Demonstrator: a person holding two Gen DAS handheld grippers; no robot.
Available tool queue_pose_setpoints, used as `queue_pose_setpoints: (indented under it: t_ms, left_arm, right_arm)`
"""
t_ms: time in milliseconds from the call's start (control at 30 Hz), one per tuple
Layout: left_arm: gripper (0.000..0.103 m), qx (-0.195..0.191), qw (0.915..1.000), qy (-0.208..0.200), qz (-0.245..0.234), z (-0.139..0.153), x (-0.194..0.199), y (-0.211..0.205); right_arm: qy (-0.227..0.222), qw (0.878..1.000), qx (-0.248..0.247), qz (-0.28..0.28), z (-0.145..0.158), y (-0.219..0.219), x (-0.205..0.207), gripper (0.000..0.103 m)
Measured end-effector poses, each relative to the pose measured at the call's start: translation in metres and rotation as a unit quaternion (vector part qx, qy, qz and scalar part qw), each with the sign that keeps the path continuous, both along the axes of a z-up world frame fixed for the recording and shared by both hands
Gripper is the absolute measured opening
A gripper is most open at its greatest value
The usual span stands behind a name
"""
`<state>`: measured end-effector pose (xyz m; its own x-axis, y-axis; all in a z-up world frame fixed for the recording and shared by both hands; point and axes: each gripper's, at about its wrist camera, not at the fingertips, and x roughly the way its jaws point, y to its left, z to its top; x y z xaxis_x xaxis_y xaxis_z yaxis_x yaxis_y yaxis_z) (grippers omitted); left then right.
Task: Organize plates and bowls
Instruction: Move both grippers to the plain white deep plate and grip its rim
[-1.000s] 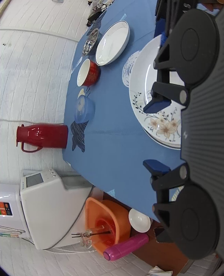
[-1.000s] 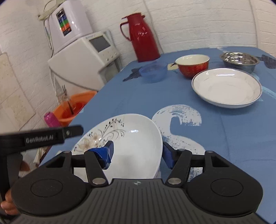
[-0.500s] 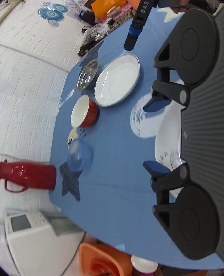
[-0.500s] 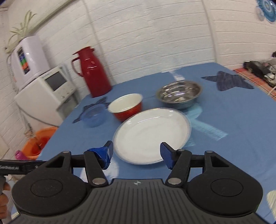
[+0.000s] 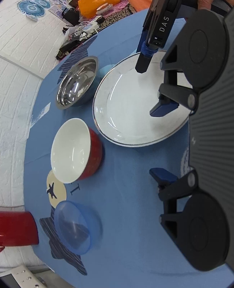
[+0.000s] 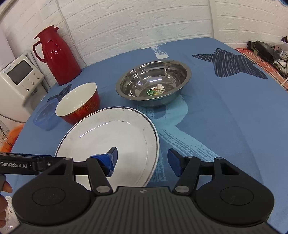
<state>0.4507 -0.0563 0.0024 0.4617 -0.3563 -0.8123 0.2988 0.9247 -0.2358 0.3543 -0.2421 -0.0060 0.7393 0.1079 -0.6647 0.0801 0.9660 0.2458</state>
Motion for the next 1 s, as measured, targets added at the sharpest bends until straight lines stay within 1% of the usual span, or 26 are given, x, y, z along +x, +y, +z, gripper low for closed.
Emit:
queue_pose_setpoints:
  t_ms: [100, 133, 267, 333, 400, 467, 567, 633, 733, 833, 933, 967, 1000]
  left_arm:
    - [0.063, -0.001, 1.0, 0.008, -0.001, -0.007, 0.009, -0.004]
    - [0.063, -0.001, 1.0, 0.008, 0.001, -0.009, 0.011, -0.005]
    - [0.063, 0.003, 1.0, 0.0, 0.003, -0.009, 0.013, -0.009]
    - [0.063, 0.006, 1.0, -0.003, 0.001, -0.009, 0.013, -0.01]
    - [0.066, 0.006, 1.0, -0.005, -0.001, -0.01, 0.012, -0.01]
    - [0.069, 0.006, 1.0, -0.006, -0.002, -0.011, 0.012, -0.011]
    - [0.075, 0.01, 0.9999, -0.001, -0.003, -0.01, 0.011, -0.013]
    - [0.092, 0.01, 0.9999, 0.008, -0.004, -0.012, 0.012, -0.015]
    - [0.093, 0.015, 0.9999, 0.001, -0.004, -0.014, 0.009, -0.017]
    - [0.092, 0.013, 0.9999, -0.003, -0.004, -0.014, 0.008, -0.015]
    - [0.092, 0.017, 0.9998, -0.005, -0.003, -0.014, 0.007, -0.016]
    - [0.092, 0.019, 0.9998, -0.005, -0.002, -0.014, 0.007, -0.017]
    - [0.09, 0.023, 0.9997, -0.006, 0.0, -0.014, 0.007, -0.019]
  right_arm:
    - [0.006, 1.0, 0.0, 0.009, -0.004, 0.003, 0.009, 0.048]
    - [0.001, 1.0, -0.001, 0.011, -0.005, 0.003, 0.009, 0.048]
    - [-0.007, 1.0, -0.015, 0.016, -0.006, 0.007, 0.011, 0.049]
    - [-0.007, 0.999, -0.04, 0.03, -0.007, 0.012, 0.013, 0.051]
    - [-0.008, 0.997, -0.069, 0.045, -0.009, 0.019, 0.013, 0.051]
    - [-0.01, 0.995, -0.085, 0.047, -0.01, 0.022, 0.013, 0.052]
    - [-0.005, 0.994, -0.094, 0.049, -0.009, 0.023, 0.015, 0.053]
    - [0.001, 0.994, -0.096, 0.049, -0.008, 0.025, 0.016, 0.054]
    - [0.006, 0.994, -0.094, 0.061, -0.008, 0.027, 0.015, 0.056]
    - [-0.004, 0.994, -0.089, 0.061, -0.01, 0.026, 0.01, 0.056]
    - [-0.01, 0.993, -0.097, 0.072, -0.011, 0.028, 0.009, 0.057]
    - [-0.012, 0.992, -0.097, 0.075, -0.012, 0.028, 0.008, 0.056]
    - [-0.017, 0.992, -0.097, 0.078, -0.012, 0.026, 0.008, 0.052]
